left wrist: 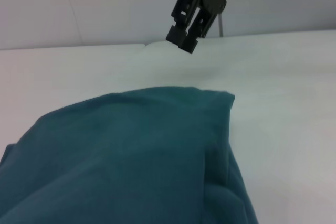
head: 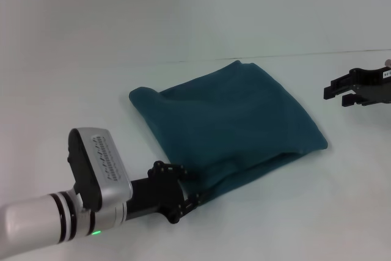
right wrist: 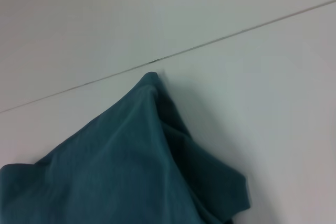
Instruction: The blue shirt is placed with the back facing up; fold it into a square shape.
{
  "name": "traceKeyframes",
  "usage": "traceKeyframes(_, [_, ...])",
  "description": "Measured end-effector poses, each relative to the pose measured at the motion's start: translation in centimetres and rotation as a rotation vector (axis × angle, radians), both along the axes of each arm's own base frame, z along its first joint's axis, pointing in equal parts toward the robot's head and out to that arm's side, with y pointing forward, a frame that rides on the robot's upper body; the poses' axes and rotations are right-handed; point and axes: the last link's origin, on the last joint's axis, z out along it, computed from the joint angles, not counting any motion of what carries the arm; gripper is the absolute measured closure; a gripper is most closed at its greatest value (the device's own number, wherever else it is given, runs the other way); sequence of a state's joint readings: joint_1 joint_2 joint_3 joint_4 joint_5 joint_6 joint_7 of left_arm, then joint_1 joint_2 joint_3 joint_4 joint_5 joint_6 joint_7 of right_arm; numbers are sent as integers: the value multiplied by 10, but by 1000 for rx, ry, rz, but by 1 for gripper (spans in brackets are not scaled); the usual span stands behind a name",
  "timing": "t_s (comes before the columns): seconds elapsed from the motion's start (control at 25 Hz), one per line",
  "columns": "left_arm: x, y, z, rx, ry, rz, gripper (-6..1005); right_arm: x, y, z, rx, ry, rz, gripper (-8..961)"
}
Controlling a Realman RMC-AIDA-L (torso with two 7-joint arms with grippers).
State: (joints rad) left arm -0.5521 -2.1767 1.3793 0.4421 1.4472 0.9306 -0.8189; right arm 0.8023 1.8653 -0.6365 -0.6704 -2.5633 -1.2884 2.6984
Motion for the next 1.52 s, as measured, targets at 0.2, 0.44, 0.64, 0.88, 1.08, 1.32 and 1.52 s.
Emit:
traceKeyframes(0.2, [-2,0,-4,5,49,-15,612,0,0,0,1,1,0,431])
traceKeyframes(0.44, [0,2,0,28,7,13,779,0,0,1,3,1,-1,431])
traceKeyframes(0.64, [2,3,3,35,-13,29,910,0,0,2,8,6,-3,431])
traceKeyframes(0.88, [3,1,4,28,-26,33,931,1,0,2,11,9,-3,431])
traceKeyframes(1.08, [6,-1,17,0,-166,103,934,2,-1,2,10,8,-4,431])
traceKeyframes(1.32, [1,1,37,-100,-300,374,885,2,-2,2,1,7,0,431])
traceKeyframes(1.52, [10,1,54,-346,-434,790,774,2,-2,1,-4,4,2,431])
